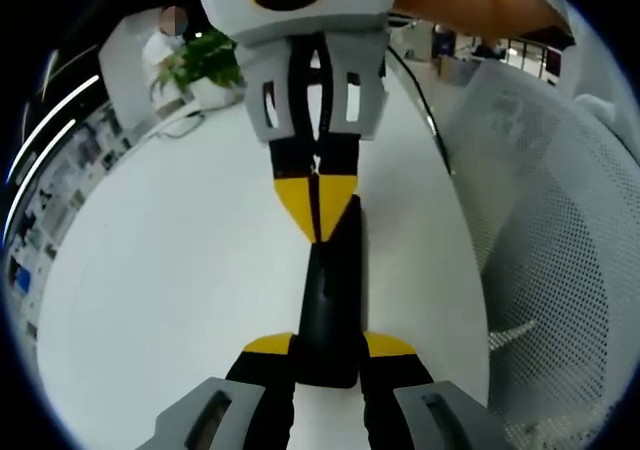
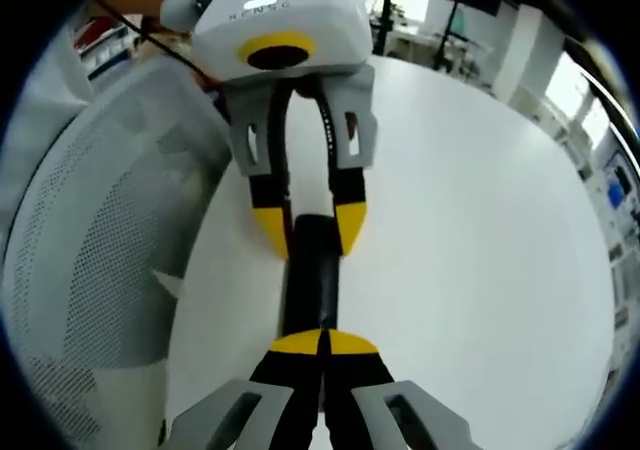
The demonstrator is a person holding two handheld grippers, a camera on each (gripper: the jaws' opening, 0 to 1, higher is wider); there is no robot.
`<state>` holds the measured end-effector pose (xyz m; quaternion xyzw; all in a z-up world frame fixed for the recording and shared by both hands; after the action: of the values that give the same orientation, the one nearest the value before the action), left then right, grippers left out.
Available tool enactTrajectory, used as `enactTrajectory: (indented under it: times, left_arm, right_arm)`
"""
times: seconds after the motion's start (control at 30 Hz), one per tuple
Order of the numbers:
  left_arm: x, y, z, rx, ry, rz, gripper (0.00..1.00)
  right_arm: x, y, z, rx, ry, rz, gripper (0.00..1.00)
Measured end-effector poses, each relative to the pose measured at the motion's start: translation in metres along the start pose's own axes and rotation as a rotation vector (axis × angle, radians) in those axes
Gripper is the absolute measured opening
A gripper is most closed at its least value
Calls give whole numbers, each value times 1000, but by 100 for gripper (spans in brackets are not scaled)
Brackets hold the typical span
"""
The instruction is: Press the specified remote control buttons in sequence, fully releasing each button before pressing the next.
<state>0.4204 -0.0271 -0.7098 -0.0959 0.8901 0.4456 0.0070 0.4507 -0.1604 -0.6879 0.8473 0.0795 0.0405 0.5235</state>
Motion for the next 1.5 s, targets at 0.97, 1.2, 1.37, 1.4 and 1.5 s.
enactTrajectory:
  times: [0.97,1.2,1.37,1.4,1.5]
  left_arm:
    - [0,1,2,28,17,5,23]
    - [0,1,2,25,12,8,23]
    - [-1,1,3,27,12,9,23]
    - [-1,1,3,27,12,9,23]
    - [-1,1,3,27,12,9,23]
  right_arm:
    - [3,-9,-6,-29,1,-47,0]
    - [5,-9,-8,-50,-25,-60,0]
    - [5,-9,-9,-62,-30,-64,0]
    - [5,-9,-9,-64,-30,-64,0]
    - [5,-9,-9,-63,-34,-64,0]
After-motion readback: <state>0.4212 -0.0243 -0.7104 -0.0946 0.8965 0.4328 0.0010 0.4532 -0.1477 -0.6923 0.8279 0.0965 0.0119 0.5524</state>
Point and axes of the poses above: the point that each gripper's makers call its tool centre point, and the gripper's own axes: y roughly backward along the fingers, x roughly to its right, z roughly out of its underside, the point moved 9 cm from there along y, roughly backward along the fingers, and after that the axes turned 1 degree about -z, right-handed, at the moved point
